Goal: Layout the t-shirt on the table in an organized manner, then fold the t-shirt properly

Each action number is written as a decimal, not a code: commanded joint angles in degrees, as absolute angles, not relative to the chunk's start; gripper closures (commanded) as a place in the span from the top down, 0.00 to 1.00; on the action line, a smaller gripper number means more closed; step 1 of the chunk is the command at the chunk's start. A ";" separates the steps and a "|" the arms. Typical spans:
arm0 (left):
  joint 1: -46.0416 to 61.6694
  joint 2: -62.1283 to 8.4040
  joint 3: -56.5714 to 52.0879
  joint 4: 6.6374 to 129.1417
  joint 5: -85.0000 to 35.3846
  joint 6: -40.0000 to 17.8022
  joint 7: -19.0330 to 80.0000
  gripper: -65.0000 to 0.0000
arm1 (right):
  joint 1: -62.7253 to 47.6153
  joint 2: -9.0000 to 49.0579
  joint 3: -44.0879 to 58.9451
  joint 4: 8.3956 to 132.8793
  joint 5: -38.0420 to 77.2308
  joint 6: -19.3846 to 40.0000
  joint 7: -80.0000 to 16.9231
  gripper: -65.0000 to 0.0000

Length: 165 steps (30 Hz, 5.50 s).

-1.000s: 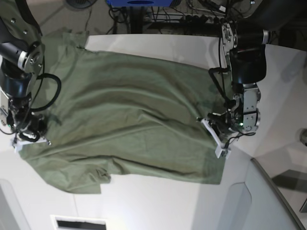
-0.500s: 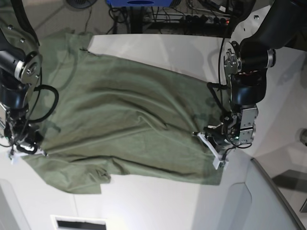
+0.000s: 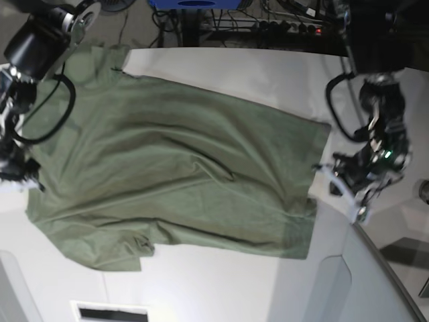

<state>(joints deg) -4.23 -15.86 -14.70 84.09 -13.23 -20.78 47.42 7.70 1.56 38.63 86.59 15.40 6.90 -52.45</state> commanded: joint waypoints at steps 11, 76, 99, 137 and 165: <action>11.74 -20.44 -33.01 85.58 -27.21 -28.00 41.19 0.31 | -4.62 3.74 50.95 86.81 27.12 7.08 -53.76 0.70; 10.68 -13.05 -35.12 70.64 -27.21 -32.48 40.04 0.51 | -8.04 2.68 50.95 72.84 30.02 19.82 -53.58 0.01; 6.55 -11.91 -25.19 57.89 -27.21 -32.48 28.35 0.64 | -8.04 2.95 50.95 72.84 30.02 19.82 -53.67 0.01; 26.95 -13.58 -26.51 100.09 -27.12 -32.22 48.40 0.00 | -8.48 3.12 51.47 88.40 29.76 19.38 -64.84 0.01; 25.63 -13.23 -26.42 102.81 -27.74 -32.22 54.64 0.00 | -5.93 6.99 50.77 85.93 29.58 17.45 -65.71 0.01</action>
